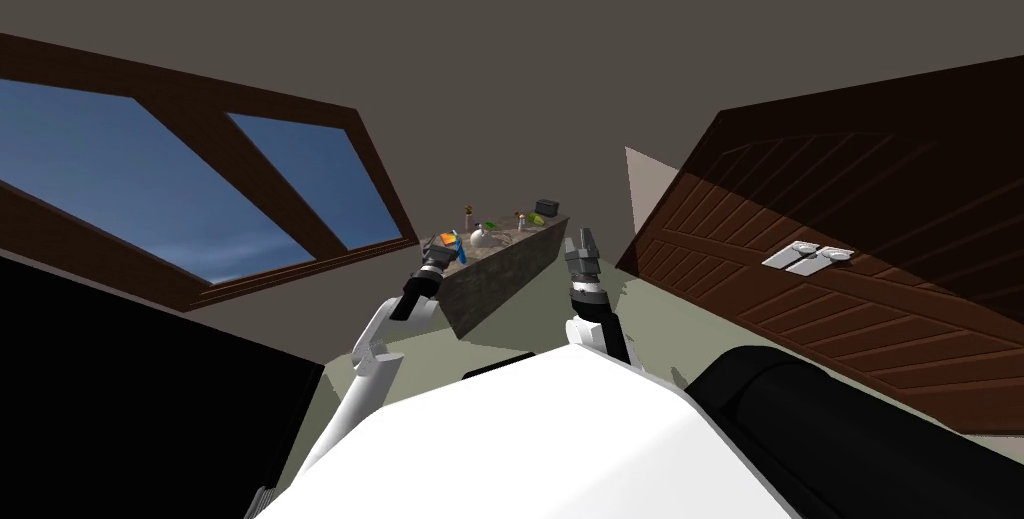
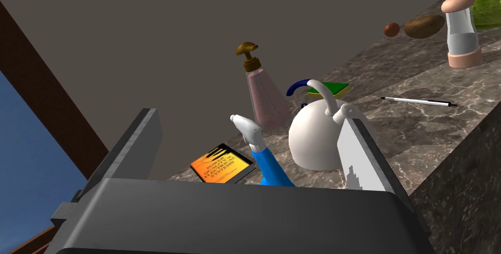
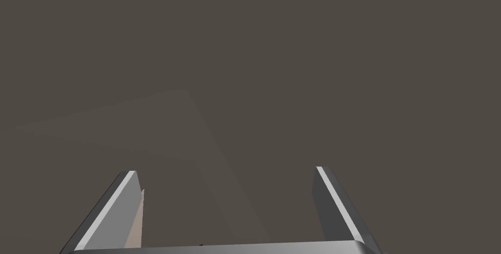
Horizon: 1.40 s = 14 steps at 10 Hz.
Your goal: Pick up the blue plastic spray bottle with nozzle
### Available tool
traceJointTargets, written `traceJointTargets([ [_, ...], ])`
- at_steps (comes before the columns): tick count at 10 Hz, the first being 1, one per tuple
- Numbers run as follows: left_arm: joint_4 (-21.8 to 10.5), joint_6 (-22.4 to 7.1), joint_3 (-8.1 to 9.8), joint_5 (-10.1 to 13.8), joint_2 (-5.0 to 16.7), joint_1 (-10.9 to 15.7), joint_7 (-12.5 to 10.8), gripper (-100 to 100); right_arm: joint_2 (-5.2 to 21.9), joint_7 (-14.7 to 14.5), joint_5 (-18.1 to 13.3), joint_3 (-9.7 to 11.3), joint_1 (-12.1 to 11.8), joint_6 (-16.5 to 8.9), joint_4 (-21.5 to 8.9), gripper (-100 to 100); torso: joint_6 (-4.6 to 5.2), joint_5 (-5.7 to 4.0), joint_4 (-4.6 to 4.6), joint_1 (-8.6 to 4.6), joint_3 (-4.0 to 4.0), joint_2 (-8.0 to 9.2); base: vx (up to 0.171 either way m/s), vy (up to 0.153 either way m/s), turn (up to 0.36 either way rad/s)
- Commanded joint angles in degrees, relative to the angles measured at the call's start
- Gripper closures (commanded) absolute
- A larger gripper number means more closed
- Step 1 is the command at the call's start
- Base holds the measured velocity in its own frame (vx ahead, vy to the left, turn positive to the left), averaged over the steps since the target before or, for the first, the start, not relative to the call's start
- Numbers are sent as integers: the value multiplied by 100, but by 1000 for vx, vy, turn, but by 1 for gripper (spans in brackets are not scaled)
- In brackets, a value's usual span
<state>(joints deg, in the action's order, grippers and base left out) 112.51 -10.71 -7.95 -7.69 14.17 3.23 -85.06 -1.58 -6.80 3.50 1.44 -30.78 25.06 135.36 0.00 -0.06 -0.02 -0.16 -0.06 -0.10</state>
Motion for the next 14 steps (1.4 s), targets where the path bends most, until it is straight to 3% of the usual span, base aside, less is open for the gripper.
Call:
traceJointTargets([
  [1, -186, -236, -29, -74, 19, 161, -286, -100, 0, 0, 0, 0, 0, 0, 0, 0, 0, 0, 0, 0, 0, 0, 16, -81, 95],
  [7, -572, -700, -71, -210, 74, 475, -1232, -100, 0, 0, 0, 0, -1, 0, 0, 0, -1, 0, -1, -3, -4, -7, 22, -73, 59],
  [8, -572, -700, -71, -210, 74, 475, -1266, -100, 0, 0, 0, 0, 0, 0, 0, 0, 0, -1, -2, -6, -4, -8, 12, -34, -4],
  [11, -968, -1145, -101, -342, 153, 758, -1804, -100, 0, 0, 0, 0, 0, 0, 0, 0, 0, -1, -2, -3, -5, -9, 36, -77, 82],
  [14, -1167, -1358, -113, -406, 202, 889, -2297, -100, 0, 0, 0, 0, -1, 0, 0, 0, -1, -3, -4, -14, -11, -20, 44, -88, 71],
])
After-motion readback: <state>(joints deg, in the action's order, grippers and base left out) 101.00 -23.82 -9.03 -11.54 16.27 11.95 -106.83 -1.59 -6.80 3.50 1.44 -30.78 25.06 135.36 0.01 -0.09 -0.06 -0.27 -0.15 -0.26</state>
